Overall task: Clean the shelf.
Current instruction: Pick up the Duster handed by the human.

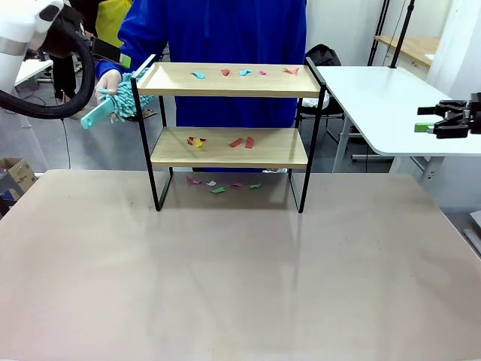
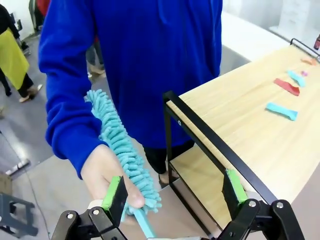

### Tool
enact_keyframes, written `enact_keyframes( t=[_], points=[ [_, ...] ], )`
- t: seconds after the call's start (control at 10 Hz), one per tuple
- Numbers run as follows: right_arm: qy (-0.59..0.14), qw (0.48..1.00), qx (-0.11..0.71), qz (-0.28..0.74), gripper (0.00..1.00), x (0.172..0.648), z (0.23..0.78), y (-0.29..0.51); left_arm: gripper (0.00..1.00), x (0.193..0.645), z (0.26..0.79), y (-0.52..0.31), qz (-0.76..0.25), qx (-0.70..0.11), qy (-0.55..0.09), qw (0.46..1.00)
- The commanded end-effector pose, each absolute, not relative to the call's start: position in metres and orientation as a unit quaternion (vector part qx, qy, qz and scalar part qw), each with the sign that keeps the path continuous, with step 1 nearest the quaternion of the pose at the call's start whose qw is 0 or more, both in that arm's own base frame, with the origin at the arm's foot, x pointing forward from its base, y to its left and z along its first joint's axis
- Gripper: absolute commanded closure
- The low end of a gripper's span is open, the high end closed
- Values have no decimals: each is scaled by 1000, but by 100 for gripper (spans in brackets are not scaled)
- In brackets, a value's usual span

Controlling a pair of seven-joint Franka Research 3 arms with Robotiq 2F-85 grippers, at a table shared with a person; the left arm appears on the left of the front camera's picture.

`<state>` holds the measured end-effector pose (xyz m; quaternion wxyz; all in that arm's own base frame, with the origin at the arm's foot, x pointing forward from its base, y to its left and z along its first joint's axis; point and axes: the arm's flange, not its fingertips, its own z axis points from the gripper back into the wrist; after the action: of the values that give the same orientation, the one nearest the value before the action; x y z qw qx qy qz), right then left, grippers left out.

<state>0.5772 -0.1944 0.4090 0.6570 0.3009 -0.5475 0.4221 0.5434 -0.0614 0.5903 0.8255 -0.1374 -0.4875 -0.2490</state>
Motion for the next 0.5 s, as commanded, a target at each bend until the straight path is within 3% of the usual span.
enact_keyframes(
  t=[0.0, 0.4],
  points=[
    [-549, 656, 301, 423, 0, 577, 411, -193, 0, 536, 599, -69, -236, -104, -470, 844],
    [-549, 656, 301, 423, 0, 577, 411, -193, 0, 514, 659, -93, -202, -29, -389, 898]
  ],
)
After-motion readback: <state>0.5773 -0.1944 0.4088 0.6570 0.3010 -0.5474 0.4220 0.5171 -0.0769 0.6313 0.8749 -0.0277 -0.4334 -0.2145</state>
